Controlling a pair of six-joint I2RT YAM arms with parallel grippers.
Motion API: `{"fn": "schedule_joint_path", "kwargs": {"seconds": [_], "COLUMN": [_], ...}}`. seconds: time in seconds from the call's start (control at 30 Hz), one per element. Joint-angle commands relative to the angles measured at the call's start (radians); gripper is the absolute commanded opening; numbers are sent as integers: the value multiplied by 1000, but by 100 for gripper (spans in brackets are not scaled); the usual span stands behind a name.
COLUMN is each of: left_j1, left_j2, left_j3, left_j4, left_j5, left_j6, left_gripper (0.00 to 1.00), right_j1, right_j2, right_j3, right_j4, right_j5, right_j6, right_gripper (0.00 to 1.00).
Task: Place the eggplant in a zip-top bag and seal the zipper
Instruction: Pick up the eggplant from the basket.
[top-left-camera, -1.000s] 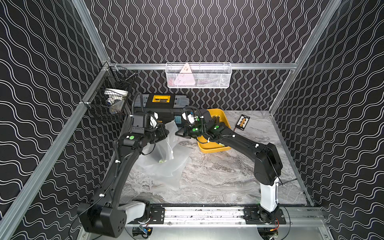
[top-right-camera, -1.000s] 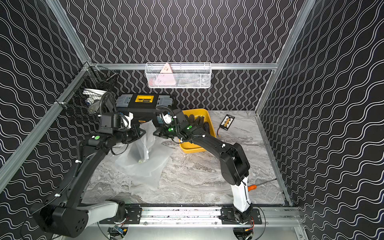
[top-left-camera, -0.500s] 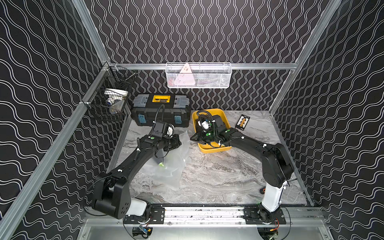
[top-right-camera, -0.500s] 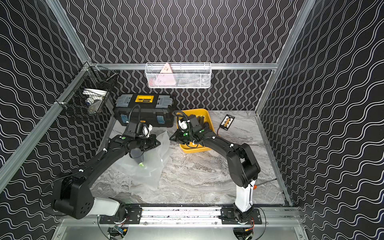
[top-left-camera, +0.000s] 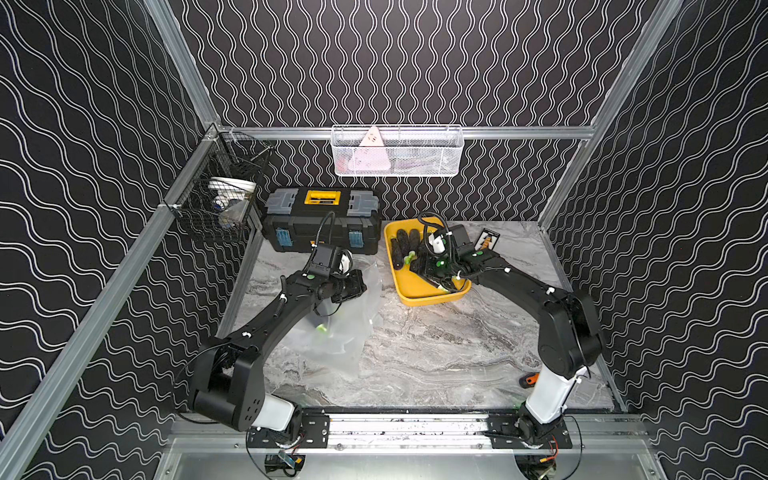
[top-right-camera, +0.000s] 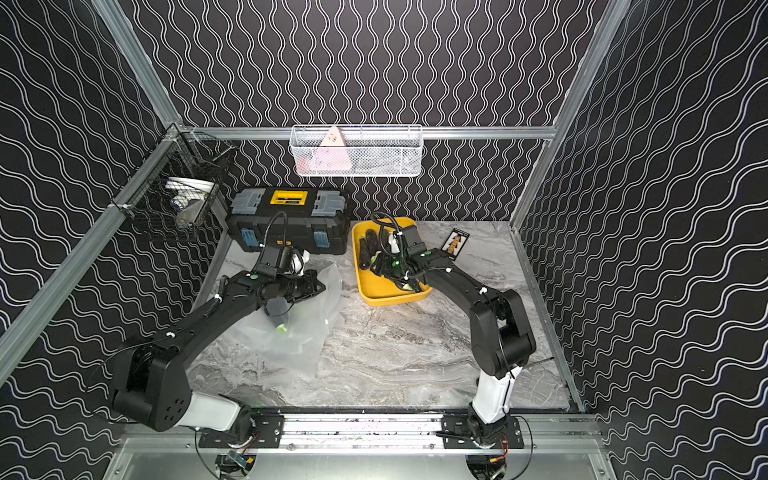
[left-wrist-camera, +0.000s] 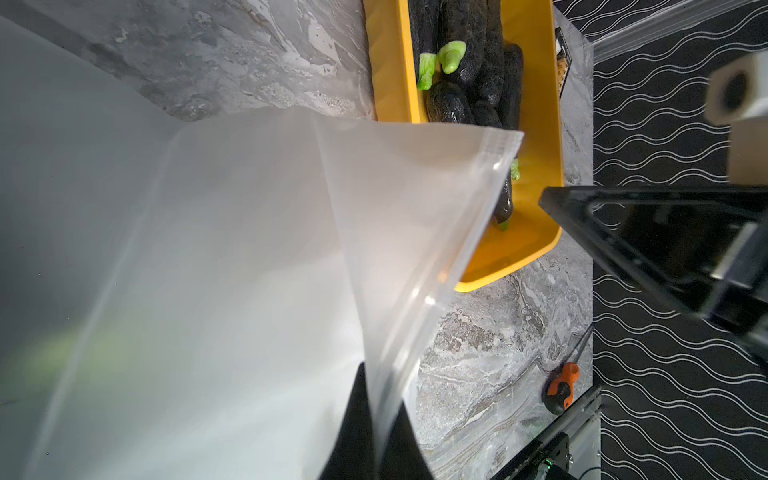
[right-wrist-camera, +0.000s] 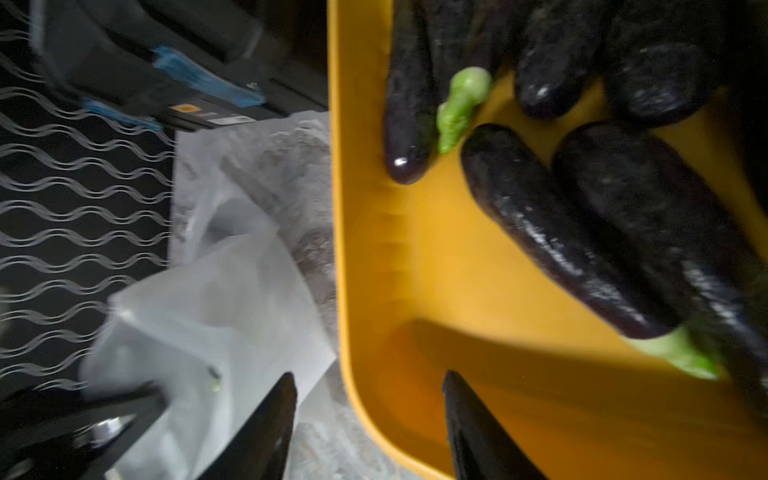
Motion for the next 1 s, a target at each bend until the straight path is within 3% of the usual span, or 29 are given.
{"fn": "schedule_joint_path", "kwargs": {"seconds": [0.0, 0.3, 0.57, 0.97], "left_j1": [1, 0, 1, 0], "left_j2": [-9, -16, -11, -4], "left_j3": [-10, -28, -22, -16], "left_j4": [-14, -17, -28, -32], "left_j5": [-19, -20, -25, -27], "left_j6": [17, 24, 34, 35], "left_gripper": [0, 0, 0, 0], "right_j1": [-3, -4, -3, -3], "right_j2": [49, 136, 216, 268], "right_j3": [38, 80, 102, 114], "right_j4": [-97, -83, -79, -66], "right_j5": [199, 290, 231, 248], "right_j6": [-128, -253, -319, -362], "right_gripper": [60, 62, 60, 53]}}
